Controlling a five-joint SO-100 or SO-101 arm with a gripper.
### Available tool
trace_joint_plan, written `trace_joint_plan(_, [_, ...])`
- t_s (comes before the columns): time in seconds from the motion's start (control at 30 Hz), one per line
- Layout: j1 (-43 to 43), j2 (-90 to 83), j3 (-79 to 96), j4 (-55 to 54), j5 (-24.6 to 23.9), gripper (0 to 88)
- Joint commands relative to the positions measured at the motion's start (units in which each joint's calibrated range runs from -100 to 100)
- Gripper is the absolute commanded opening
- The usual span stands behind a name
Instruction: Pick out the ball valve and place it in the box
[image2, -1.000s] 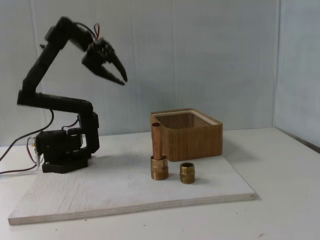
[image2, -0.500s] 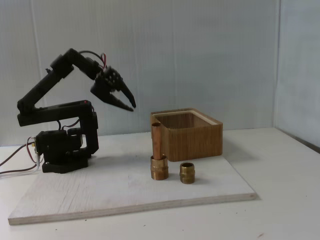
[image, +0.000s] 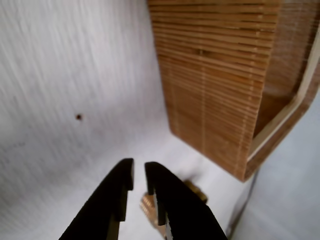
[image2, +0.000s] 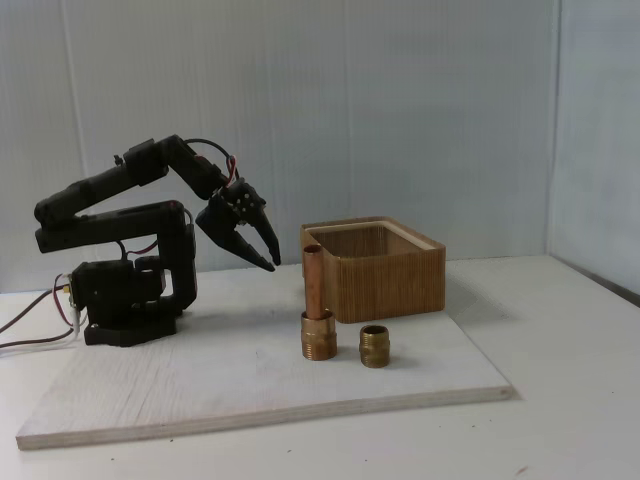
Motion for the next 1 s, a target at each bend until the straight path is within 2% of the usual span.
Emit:
trace_joint_plan(0.0, [0.73,-0.42,-5.67,-5.20,2.30,0.7])
trace_joint_plan(0.27, [4.71,-0.50,-6.76,-25.18,9.39,0.8])
trace_joint_plan(0.6, [5.15,-0.50,-6.31,-61.43,16.33,0.8])
trace_joint_plan(0.87, [4.93,-0.50,-6.04,-77.70,16.38,0.8])
trace_joint_plan(0.97, [2.72,-0.50,-3.96,-86.82,16.74,0.8])
